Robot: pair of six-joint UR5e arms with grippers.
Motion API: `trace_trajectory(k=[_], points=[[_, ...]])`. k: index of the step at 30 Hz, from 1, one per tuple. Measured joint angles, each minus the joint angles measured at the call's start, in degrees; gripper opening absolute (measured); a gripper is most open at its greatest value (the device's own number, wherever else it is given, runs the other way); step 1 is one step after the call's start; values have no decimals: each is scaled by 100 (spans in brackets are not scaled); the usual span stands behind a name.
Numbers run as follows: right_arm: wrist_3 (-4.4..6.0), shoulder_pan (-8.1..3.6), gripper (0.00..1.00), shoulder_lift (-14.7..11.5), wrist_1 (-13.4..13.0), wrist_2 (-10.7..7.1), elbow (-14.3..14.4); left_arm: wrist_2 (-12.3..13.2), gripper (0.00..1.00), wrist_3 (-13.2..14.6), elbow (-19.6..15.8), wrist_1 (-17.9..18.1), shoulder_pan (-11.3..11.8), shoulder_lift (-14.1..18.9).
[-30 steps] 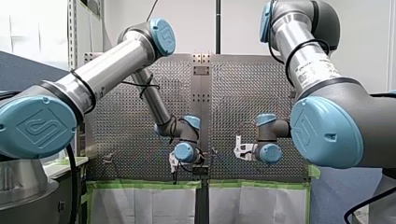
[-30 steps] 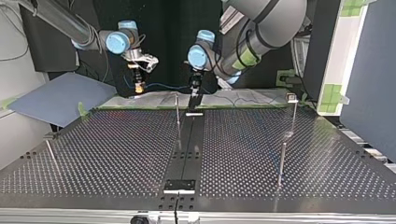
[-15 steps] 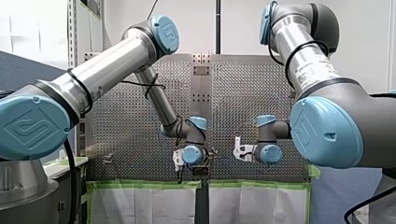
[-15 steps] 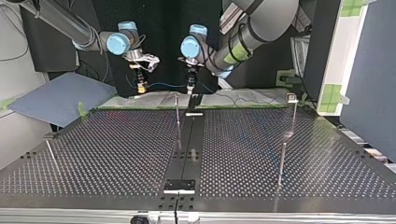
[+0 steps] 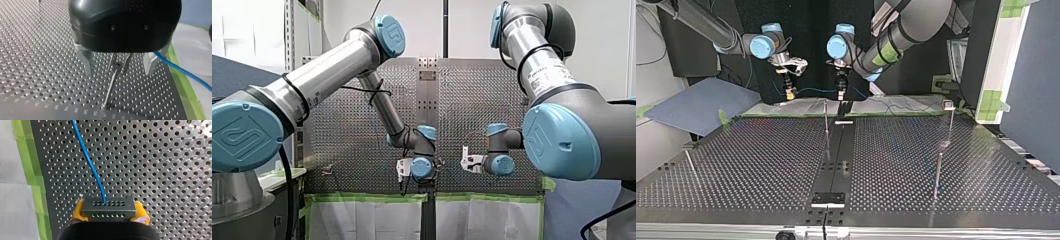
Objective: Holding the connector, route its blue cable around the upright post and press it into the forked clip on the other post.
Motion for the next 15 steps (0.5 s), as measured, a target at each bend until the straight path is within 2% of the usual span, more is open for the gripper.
trace_trajectory(k=[5,15], points=[[-6,24,21,0,20,-14,0,-158,100,-8,6,125,13,-44],[-26,44,21,0,68,-20,-1,-15,100,-104,236,219,54,-278]])
